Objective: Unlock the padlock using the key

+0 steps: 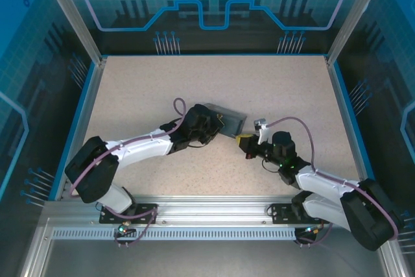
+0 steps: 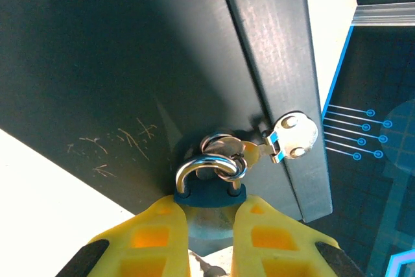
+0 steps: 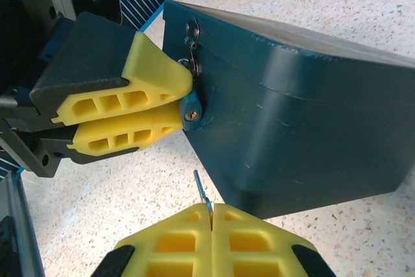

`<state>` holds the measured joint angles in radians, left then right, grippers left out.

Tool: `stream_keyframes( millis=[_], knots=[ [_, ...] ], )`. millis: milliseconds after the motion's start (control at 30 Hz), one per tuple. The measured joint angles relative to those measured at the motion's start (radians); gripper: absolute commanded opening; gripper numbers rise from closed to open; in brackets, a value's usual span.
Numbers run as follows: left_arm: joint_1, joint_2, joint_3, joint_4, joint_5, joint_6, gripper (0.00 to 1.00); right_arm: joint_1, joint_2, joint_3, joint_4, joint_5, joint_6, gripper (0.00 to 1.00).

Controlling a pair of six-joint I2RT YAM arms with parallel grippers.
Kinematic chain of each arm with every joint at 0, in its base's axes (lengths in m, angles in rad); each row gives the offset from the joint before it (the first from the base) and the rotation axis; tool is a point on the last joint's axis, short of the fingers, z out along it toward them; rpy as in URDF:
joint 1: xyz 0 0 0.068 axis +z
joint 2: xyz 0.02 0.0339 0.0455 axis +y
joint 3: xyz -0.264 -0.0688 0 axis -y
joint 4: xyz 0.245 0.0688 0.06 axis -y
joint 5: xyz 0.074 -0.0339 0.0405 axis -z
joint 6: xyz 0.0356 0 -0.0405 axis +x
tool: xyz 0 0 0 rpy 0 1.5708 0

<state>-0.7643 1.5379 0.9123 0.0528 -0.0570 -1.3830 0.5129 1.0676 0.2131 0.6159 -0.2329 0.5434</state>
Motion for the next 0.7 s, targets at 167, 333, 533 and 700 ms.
stream_keyframes(
  millis=[167, 333, 533, 700],
  knots=[
    [-0.006, 0.000, 0.000, 0.005, 0.000, -0.007, 0.12, 0.004, 0.017, 0.000, -0.002, -0.001, 0.000, 0.00],
    [-0.010, 0.000, 0.000, 0.006, 0.000, -0.012, 0.12, 0.013, 0.065, 0.010, 0.006, -0.003, -0.001, 0.00],
    [-0.011, 0.000, 0.000, 0.021, 0.000, -0.031, 0.12, 0.037, 0.106, 0.036, 0.051, 0.014, 0.004, 0.00],
    [-0.011, 0.000, 0.000, 0.035, 0.000, -0.033, 0.12, 0.064, 0.106, 0.055, 0.058, 0.061, 0.007, 0.00]
  ],
)
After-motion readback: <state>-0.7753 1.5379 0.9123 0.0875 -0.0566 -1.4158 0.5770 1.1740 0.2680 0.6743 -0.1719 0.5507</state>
